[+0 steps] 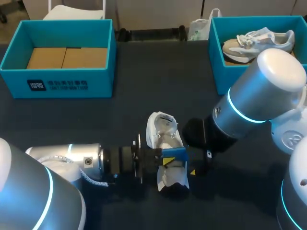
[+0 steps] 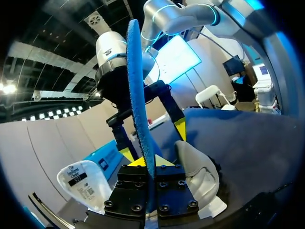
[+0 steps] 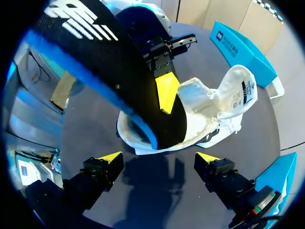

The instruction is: Take the shoe out of the shoebox, open the shoe tongue, remove and reinsert the insole, then place the shoe into the shoebox

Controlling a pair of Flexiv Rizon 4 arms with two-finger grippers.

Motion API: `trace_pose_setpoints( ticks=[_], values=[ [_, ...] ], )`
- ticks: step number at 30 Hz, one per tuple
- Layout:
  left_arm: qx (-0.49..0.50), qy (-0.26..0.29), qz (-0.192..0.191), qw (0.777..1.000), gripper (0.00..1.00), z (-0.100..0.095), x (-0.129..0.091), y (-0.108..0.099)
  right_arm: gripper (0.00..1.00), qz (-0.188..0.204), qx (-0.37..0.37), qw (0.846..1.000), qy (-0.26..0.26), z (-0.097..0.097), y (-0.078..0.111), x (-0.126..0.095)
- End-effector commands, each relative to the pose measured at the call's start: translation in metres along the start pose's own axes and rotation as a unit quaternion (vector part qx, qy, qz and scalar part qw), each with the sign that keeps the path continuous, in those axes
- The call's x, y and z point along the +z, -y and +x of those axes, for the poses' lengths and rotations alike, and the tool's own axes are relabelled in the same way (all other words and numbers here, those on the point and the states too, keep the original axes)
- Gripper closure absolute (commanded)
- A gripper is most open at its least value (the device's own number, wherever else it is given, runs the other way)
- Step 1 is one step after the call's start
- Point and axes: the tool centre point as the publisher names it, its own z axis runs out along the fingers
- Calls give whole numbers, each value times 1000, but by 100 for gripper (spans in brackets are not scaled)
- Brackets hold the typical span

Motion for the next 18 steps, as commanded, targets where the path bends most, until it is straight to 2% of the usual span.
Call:
trace_pose_setpoints(
  ticks=[1,8,12,18],
  values=[
    [14,8,0,1000,100,4,-5,5,0,-1,0,1000,1,1,1,0],
    [53,-3,18,998,100,8,-3,8,0,-1,0,1000,1,1,1,0],
    [85,-15,2,996,100,13,2,1,0,-1,0,1000,1,1,1,0],
    [101,-19,-35,994,100,8,6,-12,0,-1,0,1000,1,1,1,0]
  ],
)
